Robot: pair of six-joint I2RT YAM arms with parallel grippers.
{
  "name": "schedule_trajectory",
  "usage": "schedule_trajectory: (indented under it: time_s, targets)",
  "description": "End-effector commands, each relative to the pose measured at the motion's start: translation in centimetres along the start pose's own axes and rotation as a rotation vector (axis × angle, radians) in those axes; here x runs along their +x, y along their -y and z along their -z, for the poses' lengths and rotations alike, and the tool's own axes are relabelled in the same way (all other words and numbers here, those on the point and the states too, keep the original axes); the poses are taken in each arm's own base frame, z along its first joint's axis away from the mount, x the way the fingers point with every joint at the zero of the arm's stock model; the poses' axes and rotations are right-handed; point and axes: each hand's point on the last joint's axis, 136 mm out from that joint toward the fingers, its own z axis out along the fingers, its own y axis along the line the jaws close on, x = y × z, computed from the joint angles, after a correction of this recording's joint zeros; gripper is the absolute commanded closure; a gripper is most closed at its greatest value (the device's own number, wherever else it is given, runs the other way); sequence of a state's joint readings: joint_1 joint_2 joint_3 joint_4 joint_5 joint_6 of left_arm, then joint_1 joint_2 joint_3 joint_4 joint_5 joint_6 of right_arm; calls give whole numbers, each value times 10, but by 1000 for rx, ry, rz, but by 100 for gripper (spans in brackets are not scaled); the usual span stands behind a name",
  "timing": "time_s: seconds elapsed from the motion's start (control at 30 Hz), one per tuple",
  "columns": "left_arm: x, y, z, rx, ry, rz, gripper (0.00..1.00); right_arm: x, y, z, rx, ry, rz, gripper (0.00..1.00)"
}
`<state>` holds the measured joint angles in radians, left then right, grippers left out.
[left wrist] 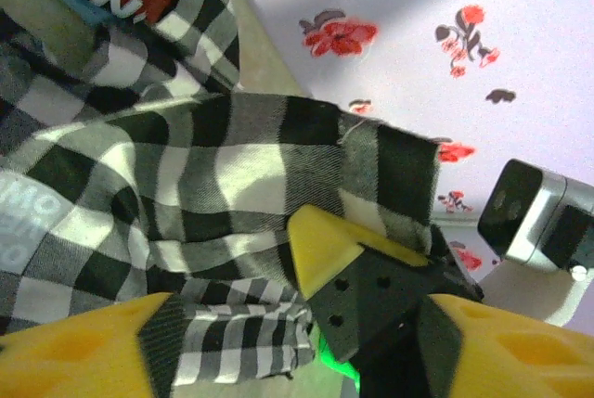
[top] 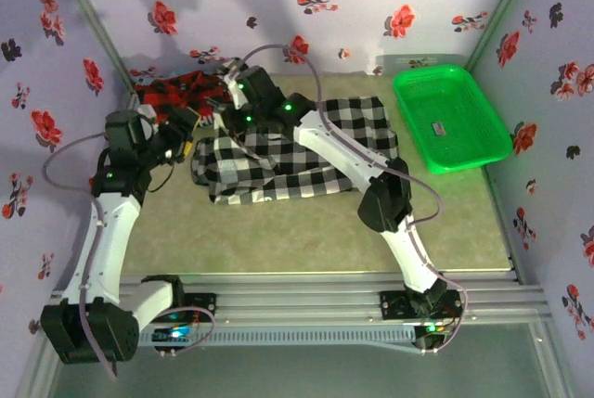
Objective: Fold and stack the long sleeve shirts
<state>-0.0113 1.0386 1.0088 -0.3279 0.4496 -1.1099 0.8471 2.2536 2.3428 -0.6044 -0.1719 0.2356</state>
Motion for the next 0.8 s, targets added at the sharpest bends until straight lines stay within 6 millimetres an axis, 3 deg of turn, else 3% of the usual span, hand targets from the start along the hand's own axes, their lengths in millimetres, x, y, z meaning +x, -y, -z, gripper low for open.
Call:
schedule_trajectory:
  time_s: [0.0, 0.1, 0.2, 0.4, 0.5, 0.77]
  targets:
    - [1, -3, 14, -26, 26, -19, 23, -22, 18, 1, 42, 61, 5, 100]
    - [17, -22, 17, -71, -10, -1, 24, -41, 31, 0, 27, 120, -2, 100]
    - [46, -55, 14, -118, -72, 34, 28, -57, 39, -5, -6, 179, 9, 100]
    - [94, -115, 11, -178, -133, 113, 38, -72, 55, -21, -60, 248, 32, 100]
    - [113, -136, 7, -203, -161, 119, 39, -78, 58, -25, -89, 285, 46, 100]
    - [128, -167, 2, -263, -176, 134, 40, -78, 53, -29, -125, 296, 106, 100]
